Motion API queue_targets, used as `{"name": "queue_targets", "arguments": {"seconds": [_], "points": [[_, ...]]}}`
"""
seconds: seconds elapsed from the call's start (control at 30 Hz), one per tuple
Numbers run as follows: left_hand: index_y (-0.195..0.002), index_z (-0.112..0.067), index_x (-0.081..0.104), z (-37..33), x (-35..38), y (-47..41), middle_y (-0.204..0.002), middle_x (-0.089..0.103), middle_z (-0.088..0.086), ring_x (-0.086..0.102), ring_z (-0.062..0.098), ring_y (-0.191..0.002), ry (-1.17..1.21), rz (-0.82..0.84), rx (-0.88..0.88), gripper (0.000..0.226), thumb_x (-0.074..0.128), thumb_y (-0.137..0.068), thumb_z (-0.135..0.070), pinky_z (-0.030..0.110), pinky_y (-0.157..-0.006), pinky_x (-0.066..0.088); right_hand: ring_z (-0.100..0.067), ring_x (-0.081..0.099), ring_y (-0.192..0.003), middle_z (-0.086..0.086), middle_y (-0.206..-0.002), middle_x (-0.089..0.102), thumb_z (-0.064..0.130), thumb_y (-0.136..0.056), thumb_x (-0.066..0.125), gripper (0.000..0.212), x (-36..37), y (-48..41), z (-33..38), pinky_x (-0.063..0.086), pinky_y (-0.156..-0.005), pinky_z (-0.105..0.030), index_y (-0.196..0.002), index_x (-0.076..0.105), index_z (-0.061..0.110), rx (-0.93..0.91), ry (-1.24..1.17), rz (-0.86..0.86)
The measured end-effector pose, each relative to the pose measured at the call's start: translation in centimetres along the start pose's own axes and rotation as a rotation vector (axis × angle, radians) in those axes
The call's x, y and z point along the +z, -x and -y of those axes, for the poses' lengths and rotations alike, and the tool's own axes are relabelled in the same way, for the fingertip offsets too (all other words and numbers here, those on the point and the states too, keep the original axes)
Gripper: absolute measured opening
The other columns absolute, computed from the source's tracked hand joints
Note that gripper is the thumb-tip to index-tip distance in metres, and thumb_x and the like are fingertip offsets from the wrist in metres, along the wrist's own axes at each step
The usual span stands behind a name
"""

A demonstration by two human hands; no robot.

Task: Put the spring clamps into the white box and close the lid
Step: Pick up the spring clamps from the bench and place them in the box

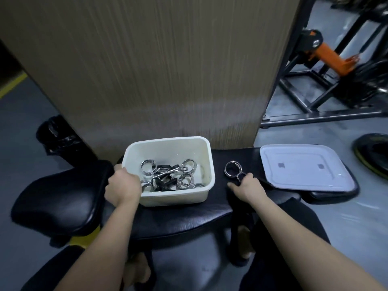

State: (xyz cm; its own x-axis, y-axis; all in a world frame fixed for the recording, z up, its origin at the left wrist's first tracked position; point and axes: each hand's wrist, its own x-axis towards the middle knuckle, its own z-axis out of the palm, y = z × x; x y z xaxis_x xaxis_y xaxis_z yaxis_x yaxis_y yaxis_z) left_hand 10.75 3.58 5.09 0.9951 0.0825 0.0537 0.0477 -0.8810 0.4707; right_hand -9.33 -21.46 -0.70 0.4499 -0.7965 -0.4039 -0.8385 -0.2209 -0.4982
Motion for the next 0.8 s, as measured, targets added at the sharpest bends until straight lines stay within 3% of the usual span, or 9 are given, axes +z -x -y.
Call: {"name": "queue_targets", "arguments": {"seconds": [0.07,0.17,0.3,0.37,0.63,0.8], "points": [[-0.121,-0.012,0.056,0.0,-0.1,0.3,-0.111,0.064,0.029,0.061,0.051,-0.102,0.008,-0.006,-0.014,0.028,0.042,-0.098,-0.02,0.049,-0.083,0.048,-0.038,0.057,-0.119,-0.019,-0.129,0.056,0.052,-0.072,0.08,0.083,0.5,0.2,-0.4,0.046,-0.093,-0.042,-0.126,0.037,0.006,0.024,-0.04,0.041],[-0.122,-0.013,0.056,0.1,-0.3,0.7,-0.112,0.064,0.029,0.061,0.051,-0.103,0.03,-0.013,-0.044,0.028,0.042,-0.099,-0.022,0.049,-0.083,0.048,-0.037,0.057,-0.119,-0.018,-0.129,0.057,0.038,-0.072,0.086,0.084,1.3,0.4,-0.7,0.046,-0.093,-0.04,-0.129,0.033,0.006,0.043,-0.018,0.045],[-0.121,-0.012,0.057,0.2,-0.3,1.3,-0.112,0.064,0.03,0.06,0.051,-0.103,0.074,-0.026,-0.099,0.028,0.042,-0.099,-0.02,0.05,-0.083,0.048,-0.04,0.056,-0.122,-0.025,-0.133,0.056,0.017,-0.091,0.06,0.047,2.2,0.9,-0.6,0.045,-0.098,-0.04,-0.125,0.035,-0.004,0.154,-0.052,0.006],[-0.121,-0.011,0.057,0.2,-0.2,1.4,-0.11,0.065,0.031,0.061,0.052,-0.102,0.066,-0.023,-0.085,0.029,0.042,-0.097,-0.017,0.049,-0.081,0.048,-0.044,0.058,-0.117,-0.028,-0.128,0.058,0.014,-0.095,0.049,0.033,2.2,1.3,-0.3,0.047,-0.095,-0.043,-0.12,0.038,-0.003,0.12,-0.054,-0.062],[-0.115,-0.005,0.055,0.0,-0.5,1.1,-0.108,0.066,0.03,0.062,0.051,-0.1,0.055,-0.023,-0.055,0.026,0.042,-0.094,-0.013,0.048,-0.079,0.048,-0.049,0.063,-0.089,-0.03,-0.099,0.066,0.031,-0.103,0.04,0.024,-1.8,3.6,4.0,0.041,-0.069,-0.044,-0.106,0.041,0.007,-0.268,-0.254,-0.449],[-0.115,-0.007,0.054,0.2,-0.4,1.0,-0.108,0.067,0.027,0.063,0.049,-0.099,0.05,-0.019,-0.037,0.026,0.041,-0.093,-0.014,0.046,-0.076,0.048,-0.039,0.059,-0.076,-0.009,-0.082,0.065,0.032,-0.102,0.045,0.016,-5.2,5.0,8.8,0.039,-0.062,-0.039,-0.101,0.041,0.016,-0.68,-0.203,-0.321]]}}
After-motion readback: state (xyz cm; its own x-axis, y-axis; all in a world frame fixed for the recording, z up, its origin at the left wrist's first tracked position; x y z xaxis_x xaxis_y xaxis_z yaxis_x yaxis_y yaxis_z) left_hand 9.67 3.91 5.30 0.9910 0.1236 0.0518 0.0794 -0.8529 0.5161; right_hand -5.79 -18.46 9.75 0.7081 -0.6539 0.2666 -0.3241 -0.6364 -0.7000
